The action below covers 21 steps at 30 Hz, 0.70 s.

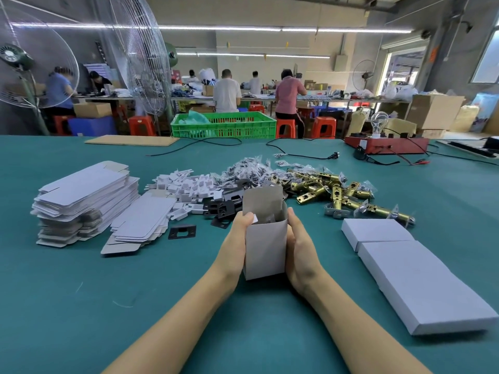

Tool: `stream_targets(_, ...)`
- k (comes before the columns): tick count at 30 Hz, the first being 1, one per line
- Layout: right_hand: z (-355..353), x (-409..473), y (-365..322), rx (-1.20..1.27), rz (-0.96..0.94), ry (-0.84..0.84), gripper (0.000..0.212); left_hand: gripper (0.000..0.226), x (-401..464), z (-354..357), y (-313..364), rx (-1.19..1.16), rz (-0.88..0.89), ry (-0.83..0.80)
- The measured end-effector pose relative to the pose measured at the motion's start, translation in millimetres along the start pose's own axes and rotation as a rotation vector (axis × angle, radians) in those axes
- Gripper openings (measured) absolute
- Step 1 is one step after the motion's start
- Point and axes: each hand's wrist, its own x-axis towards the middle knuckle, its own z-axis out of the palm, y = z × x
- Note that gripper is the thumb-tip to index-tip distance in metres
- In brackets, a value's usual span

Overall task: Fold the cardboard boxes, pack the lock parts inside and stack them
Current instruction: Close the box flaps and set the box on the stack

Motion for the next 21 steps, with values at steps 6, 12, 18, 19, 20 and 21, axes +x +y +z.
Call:
stream_targets(6,3,0,-3,-0.044,0.013,0.008,0.060,0.037,2,1,0,0.014,0.061,0.017)
stream_targets(12,4,-1,-7,-0.007,0.018,-0.004,0.049,0.040,1,1,3,-0.037,0.101,-0.018)
stream_targets(18,4,-2,-15,0.010,-0.009,0.016,0.035,0.032,2,2,7,-0.085,0.133,-0.004)
stream_targets(19,6,-2,-16,0.012,-0.032,0.028,0.029,0.031,3,3,7,-0.097,0.133,0.003)
stream_targets(20,7,-2,-17,0.004,-0.059,0.043,0.025,0.031,3,4,8,-0.109,0.133,0.009)
stream_targets(21,9,-2,-18,-0.009,-0.088,0.063,0.023,0.032,3,4,8,-0.120,0.133,0.015)
